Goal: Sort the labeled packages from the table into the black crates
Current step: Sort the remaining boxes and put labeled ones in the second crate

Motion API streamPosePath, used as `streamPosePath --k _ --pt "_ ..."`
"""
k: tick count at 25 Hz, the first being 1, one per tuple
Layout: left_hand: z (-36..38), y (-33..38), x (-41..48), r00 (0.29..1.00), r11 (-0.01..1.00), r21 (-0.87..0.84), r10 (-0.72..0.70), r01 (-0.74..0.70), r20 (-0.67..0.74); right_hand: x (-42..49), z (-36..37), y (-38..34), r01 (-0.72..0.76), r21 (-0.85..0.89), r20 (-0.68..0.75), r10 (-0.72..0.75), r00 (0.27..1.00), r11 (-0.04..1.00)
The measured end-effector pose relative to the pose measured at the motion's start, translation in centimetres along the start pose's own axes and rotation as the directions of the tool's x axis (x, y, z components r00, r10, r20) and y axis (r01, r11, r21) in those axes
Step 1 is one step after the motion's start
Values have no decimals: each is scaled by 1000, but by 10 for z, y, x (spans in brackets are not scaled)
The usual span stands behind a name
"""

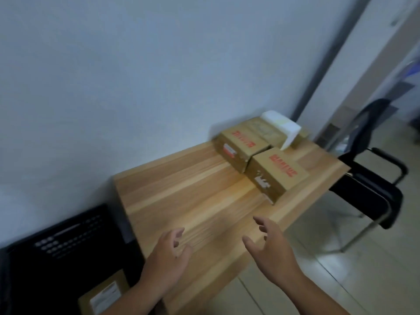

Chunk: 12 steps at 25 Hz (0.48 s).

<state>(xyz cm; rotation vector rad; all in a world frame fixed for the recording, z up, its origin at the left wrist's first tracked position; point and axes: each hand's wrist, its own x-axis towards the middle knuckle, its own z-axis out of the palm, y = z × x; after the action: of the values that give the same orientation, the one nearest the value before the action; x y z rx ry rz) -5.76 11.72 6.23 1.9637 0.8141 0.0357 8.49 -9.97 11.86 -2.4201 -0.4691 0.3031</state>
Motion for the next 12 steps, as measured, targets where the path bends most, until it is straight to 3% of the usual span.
streamPosePath --k 4,8,12 --pt "93 99 31 993 993 40 113 -112 -18 42 -80 74 20 -17 -104 -22 994 1000" --pt "173 184 50 992 993 70 99 -94 -76 87 -145 132 38 4 -116 -38 993 999" --pt "221 237 68 984 970 213 143 -117 -109 132 -186 171 27 21 -111 -25 993 999"
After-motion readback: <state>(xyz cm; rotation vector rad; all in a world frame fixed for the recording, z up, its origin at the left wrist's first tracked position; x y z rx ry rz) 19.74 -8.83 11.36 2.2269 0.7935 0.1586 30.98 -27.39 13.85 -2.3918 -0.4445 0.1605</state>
